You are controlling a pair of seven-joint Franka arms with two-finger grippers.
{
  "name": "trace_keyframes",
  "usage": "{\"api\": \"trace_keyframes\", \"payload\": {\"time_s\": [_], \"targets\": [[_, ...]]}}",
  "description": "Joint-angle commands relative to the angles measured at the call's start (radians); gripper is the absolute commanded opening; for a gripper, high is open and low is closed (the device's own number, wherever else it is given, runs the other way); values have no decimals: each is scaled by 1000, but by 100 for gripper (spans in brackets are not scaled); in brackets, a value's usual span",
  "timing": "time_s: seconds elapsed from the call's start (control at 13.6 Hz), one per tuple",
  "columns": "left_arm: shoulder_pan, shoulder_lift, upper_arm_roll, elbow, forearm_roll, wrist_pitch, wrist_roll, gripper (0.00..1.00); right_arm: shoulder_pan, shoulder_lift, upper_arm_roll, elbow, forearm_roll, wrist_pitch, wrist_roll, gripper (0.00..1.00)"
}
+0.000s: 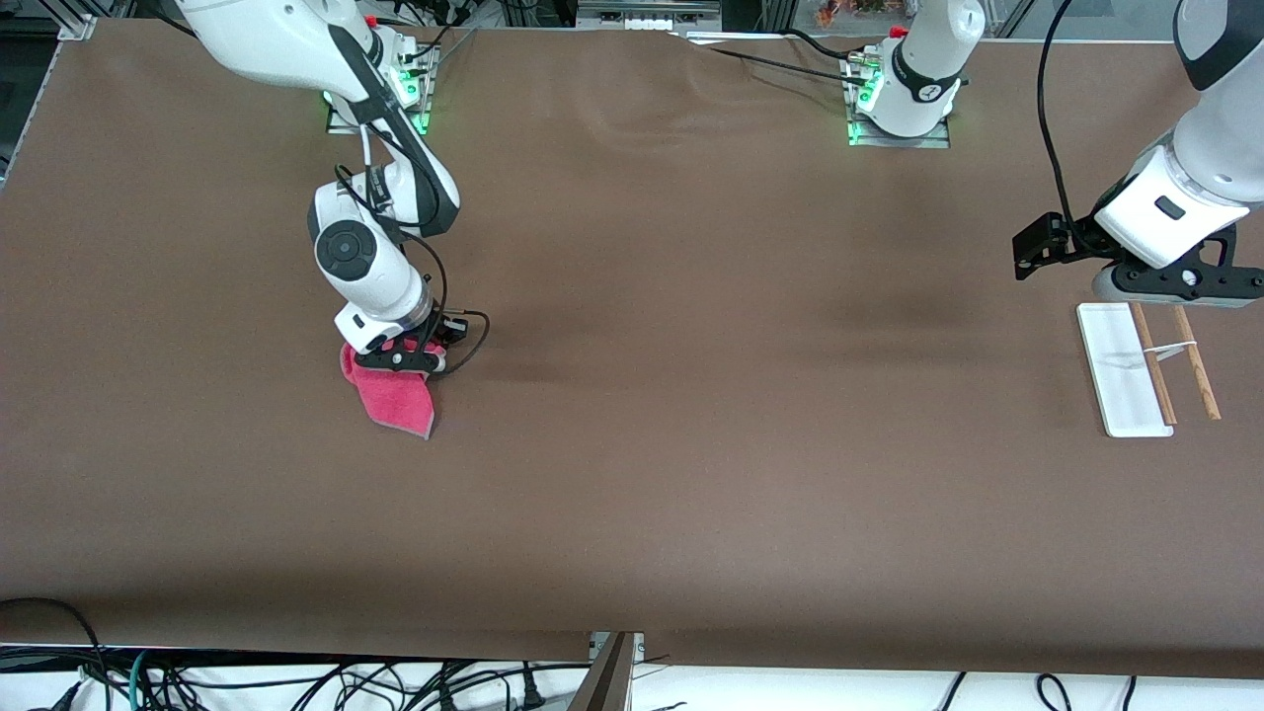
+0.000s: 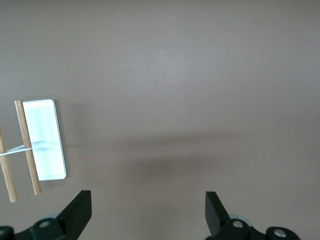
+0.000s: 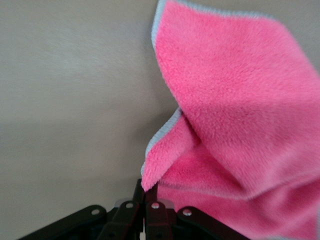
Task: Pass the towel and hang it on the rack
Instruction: 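Lift the towel with the right gripper while the left gripper approaches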
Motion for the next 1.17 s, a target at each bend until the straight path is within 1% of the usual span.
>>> {"api": "trace_keyframes", "payload": {"time_s": [0.0,0.15,0.37,0.44,0.59,0.73,0.81,0.95,1.1], "targets": [[-9,11,10,22,-14,-8,26,100,2,-65,12,153,2,-277,-4,0],[-9,11,9,22,-17,-9,26,100,7,-71,15,294,1,-466,-6,0],[-4,12,9,19,-17,-12,25,100,27,-60,15,570,12,-791,-9,0],[0,14,10,19,-18,-11,25,100,35,-56,15,653,33,-880,-9,0],[-6,43,10,18,-18,-20,40,100,61,-54,15,775,97,-1010,35,0],[-17,105,6,22,-27,-83,48,100,117,-54,15,870,116,-1076,142,0],[-17,118,4,21,-67,-84,52,100,143,-53,15,904,128,-1088,198,0],[-43,165,2,21,-147,-84,54,100,166,-43,15,952,229,-1084,294,0],[-93,220,2,22,-251,-78,78,100,191,-17,16,1010,294,-1065,370,0]]}}
